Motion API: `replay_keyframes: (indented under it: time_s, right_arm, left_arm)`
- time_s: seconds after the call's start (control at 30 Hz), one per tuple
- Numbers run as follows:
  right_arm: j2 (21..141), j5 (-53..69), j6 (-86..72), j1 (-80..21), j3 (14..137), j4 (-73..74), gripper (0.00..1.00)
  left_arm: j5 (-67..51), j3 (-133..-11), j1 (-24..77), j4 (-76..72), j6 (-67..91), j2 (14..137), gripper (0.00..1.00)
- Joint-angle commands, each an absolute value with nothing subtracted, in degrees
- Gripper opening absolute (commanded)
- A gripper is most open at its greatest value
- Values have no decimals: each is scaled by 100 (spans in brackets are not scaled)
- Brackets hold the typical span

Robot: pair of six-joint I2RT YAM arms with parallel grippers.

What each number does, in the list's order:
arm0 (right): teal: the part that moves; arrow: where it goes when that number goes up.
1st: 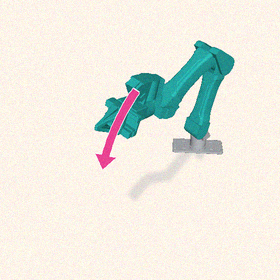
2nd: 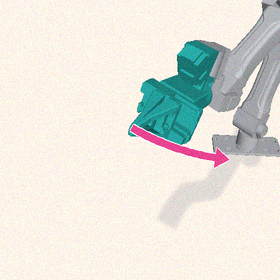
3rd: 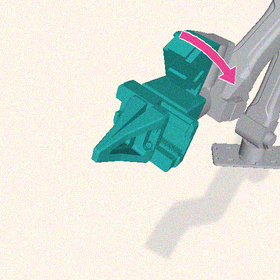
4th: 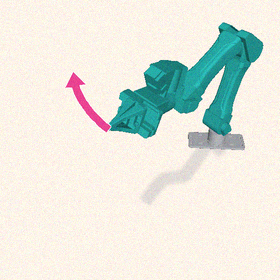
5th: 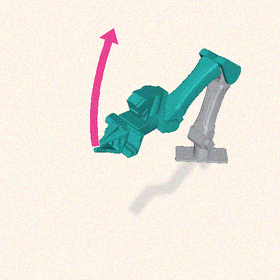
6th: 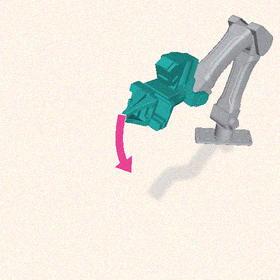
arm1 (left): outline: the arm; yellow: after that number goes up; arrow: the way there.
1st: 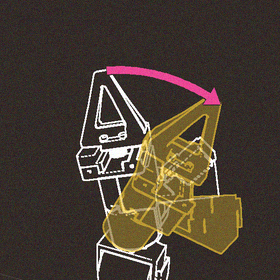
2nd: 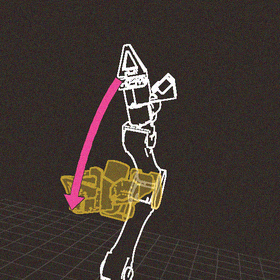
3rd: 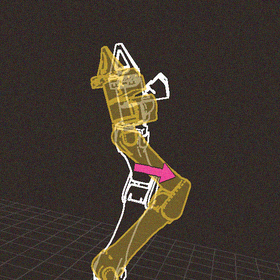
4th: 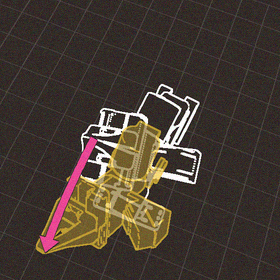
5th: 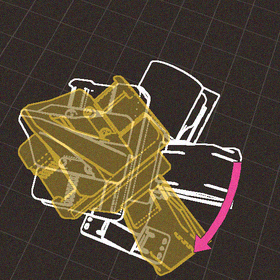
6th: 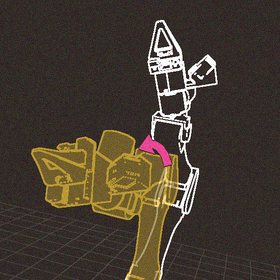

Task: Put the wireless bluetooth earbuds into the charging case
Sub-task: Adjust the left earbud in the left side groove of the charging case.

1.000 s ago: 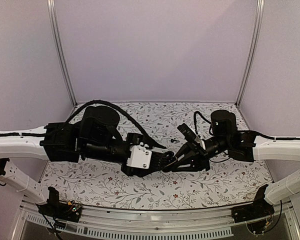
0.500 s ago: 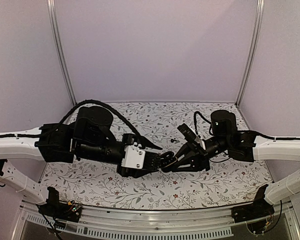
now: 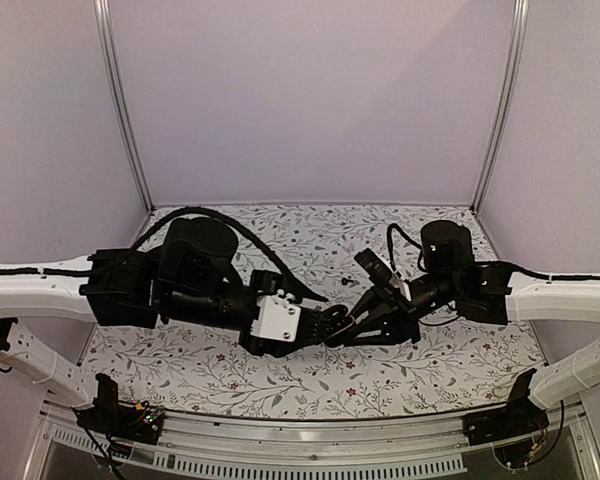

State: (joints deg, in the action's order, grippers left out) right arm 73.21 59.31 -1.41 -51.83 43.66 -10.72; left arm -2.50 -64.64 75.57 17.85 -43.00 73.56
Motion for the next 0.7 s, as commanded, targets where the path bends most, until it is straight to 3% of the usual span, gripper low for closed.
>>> replay_keyframes:
  time_s: [0.0, 0.67]
  right_arm:
    - [7271, 6056, -66, -5263, 4491, -1083, 0]
    - [7372, 5847, 209, -5405, 4596, -851, 0]
  left_arm:
    - [-187, -6508, 7598, 1680, -4383, 7426, 57]
    - [-419, -6613, 7568, 1695, -4381, 7516, 56]
